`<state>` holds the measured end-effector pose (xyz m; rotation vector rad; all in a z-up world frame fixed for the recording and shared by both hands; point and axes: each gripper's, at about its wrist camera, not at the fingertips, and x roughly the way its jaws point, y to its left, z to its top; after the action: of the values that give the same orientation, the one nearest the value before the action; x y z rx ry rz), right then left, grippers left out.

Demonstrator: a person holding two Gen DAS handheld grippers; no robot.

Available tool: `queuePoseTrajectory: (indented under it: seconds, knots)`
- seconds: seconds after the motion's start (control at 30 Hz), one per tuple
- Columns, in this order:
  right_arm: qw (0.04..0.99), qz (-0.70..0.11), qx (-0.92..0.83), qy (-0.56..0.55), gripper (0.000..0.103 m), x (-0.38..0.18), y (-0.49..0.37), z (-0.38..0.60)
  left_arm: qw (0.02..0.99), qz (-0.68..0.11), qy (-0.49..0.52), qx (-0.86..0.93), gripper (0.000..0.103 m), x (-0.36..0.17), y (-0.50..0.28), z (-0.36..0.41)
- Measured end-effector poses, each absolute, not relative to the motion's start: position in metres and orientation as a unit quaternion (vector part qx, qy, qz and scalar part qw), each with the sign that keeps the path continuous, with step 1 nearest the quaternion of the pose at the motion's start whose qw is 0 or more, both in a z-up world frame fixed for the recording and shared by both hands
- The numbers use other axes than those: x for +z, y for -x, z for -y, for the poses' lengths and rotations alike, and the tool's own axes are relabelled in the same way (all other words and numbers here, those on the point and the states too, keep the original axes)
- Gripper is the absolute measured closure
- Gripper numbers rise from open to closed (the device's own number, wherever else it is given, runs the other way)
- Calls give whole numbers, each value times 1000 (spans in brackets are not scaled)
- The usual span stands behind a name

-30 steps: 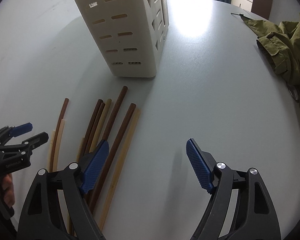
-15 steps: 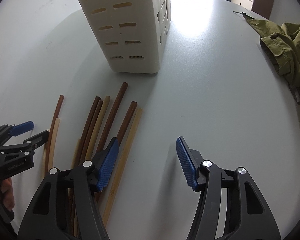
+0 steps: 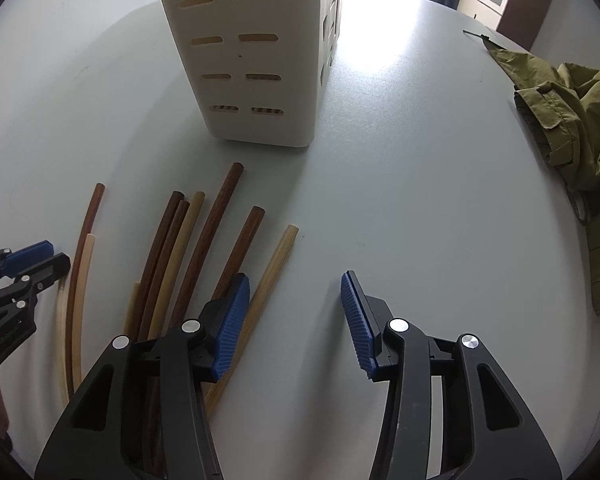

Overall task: Organize utensils
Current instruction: 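Close the left gripper on a light chopstick while the right gripper grasps another light chopstick, then lift both held chopsticks upright and carry them above the white slotted holder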

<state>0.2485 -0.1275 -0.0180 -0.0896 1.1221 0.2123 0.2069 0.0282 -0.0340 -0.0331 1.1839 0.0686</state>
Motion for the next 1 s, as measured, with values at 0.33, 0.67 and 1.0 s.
queuePoseTrajectory:
  seconds: [0.33, 0.67, 1.0]
  knots:
    - [833, -539, 121, 11, 95, -15, -249, 132, 827, -560, 11, 36, 98, -32, -200, -19]
    - [851, -498, 159, -43, 96, 11, -249, 152, 858, -514, 27, 12, 99, 9, -180, -1]
    - [897, -400, 179, -51, 96, 60, -225, 159, 911, -409, 45, -18, 99, 69, -187, -18]
